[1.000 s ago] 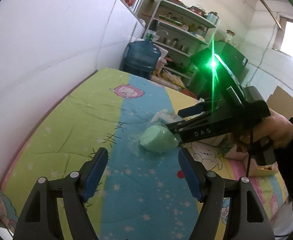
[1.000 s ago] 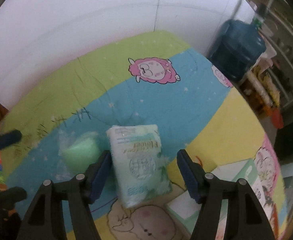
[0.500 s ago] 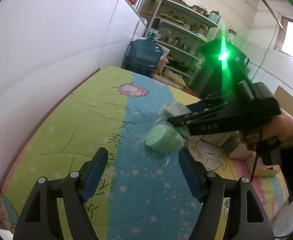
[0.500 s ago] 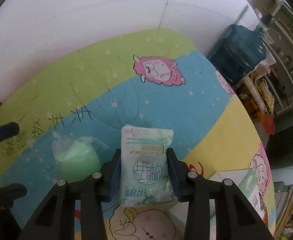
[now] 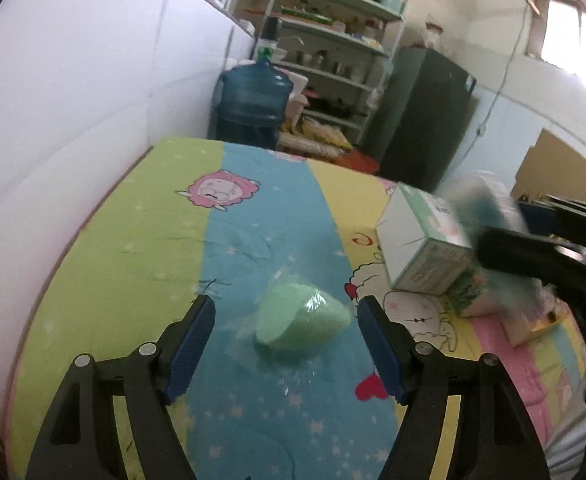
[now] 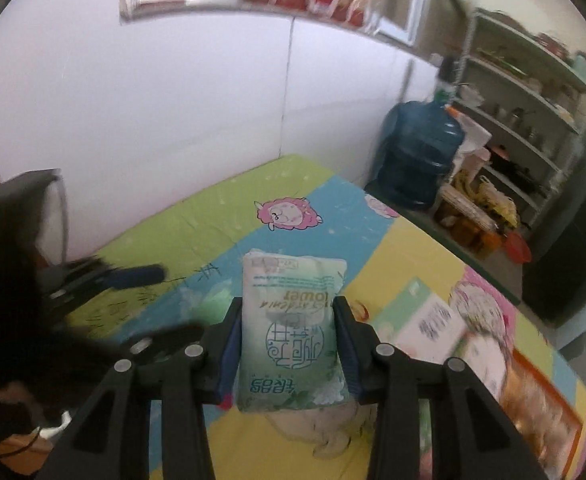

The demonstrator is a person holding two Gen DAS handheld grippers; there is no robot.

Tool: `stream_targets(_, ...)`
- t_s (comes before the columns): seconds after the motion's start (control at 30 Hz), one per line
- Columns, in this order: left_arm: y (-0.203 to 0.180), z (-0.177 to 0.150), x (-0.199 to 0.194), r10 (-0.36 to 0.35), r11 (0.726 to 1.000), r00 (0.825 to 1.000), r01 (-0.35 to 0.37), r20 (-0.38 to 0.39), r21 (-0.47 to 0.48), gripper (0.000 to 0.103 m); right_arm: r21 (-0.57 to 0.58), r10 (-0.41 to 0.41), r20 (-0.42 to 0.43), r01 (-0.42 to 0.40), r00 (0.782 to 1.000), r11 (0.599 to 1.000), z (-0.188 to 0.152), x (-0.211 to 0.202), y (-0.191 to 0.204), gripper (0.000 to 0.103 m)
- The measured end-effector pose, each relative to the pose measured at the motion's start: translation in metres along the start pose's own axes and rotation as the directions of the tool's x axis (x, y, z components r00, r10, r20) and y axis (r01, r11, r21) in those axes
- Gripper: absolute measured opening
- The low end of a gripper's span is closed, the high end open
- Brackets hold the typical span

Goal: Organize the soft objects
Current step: 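Carry the green ball and the wet-wipe packet over the box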

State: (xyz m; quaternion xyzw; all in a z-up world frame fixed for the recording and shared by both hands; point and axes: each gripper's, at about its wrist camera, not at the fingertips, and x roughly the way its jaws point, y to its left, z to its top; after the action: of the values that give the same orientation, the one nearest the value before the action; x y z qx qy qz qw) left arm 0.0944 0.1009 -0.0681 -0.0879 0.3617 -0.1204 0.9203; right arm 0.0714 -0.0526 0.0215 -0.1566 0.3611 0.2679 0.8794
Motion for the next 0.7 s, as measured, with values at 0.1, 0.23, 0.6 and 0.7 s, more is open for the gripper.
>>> stream_targets(0.1, -0.004, 0.005, 0.015, 0.020, 1.000, 0.999, -0.020, -0.034, 0.024, 0.075, 0.058, 0.009, 0.029, -0.011, 1.000, 0.998, -0.014, -0.022, -0.006, 0.043)
stream_targets(0.23, -0.008, 0.008, 0.031, 0.030, 0.999, 0.997, -0.028, -0.074, 0.034, 0.075, 0.089, 0.002, 0.046, -0.007, 0.999, 0.996, -0.026, -0.037, -0.011, 0.043)
stream_targets(0.6, -0.011, 0.005, 0.047, 0.005, 1.000, 0.991, -0.006, -0.131, -0.007, 0.063, 0.170, 0.064, 0.033, -0.069, 0.997, 0.983, -0.051, -0.026, -0.020, 0.043)
stream_targets(0.7, -0.013, 0.003, 0.044, -0.005, 1.000, 0.993, 0.003, -0.119, -0.015, 0.058, 0.193, 0.076, 0.032, -0.081, 0.997, 0.978, -0.057, -0.023, -0.022, 0.043)
